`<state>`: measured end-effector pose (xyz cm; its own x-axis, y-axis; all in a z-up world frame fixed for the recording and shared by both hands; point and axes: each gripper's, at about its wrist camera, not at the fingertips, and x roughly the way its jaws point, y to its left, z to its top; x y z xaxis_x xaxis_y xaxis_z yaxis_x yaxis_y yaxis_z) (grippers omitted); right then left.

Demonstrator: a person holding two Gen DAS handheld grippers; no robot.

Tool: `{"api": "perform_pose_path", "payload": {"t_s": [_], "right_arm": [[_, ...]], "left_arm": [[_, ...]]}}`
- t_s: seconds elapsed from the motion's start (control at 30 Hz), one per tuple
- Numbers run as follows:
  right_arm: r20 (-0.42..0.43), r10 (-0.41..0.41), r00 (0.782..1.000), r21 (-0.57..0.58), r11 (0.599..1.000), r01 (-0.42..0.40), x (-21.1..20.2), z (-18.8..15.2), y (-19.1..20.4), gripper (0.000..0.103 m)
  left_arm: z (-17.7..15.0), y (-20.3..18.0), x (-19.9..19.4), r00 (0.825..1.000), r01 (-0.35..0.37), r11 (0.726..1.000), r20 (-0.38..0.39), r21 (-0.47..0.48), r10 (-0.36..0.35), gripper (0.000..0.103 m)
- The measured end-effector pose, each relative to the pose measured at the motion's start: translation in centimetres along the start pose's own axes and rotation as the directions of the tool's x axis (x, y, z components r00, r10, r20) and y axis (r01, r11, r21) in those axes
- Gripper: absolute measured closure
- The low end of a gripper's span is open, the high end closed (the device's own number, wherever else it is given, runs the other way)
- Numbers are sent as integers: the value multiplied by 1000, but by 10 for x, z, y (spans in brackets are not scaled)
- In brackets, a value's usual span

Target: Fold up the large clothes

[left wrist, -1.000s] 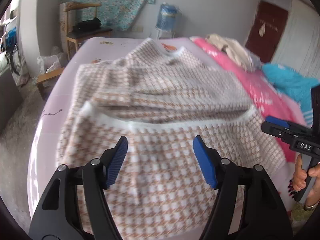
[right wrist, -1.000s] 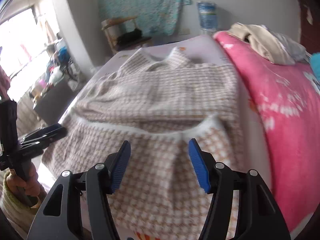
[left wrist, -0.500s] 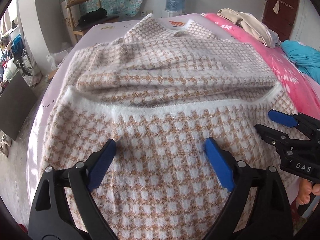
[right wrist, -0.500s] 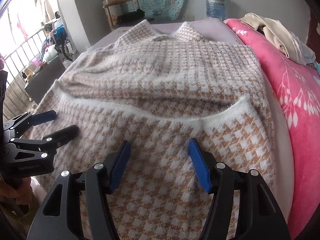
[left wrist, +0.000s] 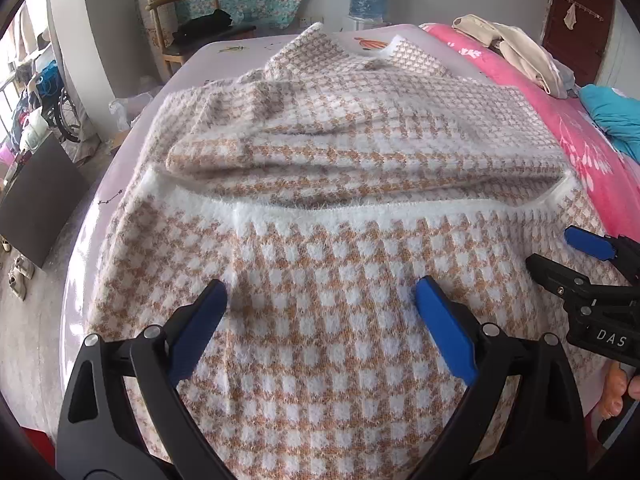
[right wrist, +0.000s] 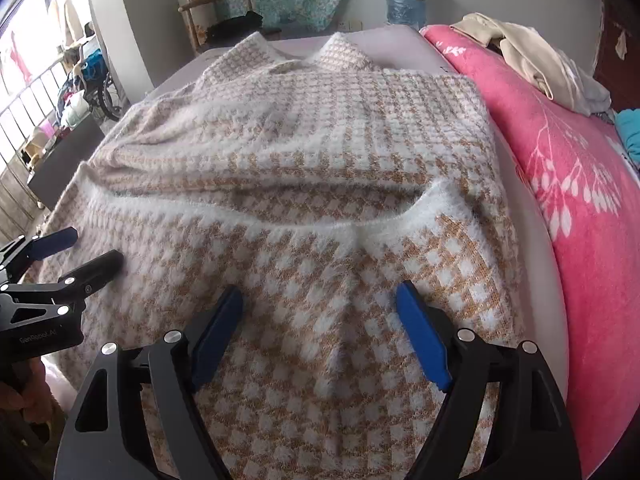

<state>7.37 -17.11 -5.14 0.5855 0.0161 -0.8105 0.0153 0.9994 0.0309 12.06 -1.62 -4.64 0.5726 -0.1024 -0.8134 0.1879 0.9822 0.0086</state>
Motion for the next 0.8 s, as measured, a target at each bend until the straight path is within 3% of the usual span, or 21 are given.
{"api": "perform_pose_path", "payload": {"t_s": [0.8], "right_arm": [[-4, -23, 1000, -15, 1000, 23, 3, 1, 3, 22]], "left_arm": [[0, -3, -2, 999, -38, 999, 1, -6, 38, 9]]}}
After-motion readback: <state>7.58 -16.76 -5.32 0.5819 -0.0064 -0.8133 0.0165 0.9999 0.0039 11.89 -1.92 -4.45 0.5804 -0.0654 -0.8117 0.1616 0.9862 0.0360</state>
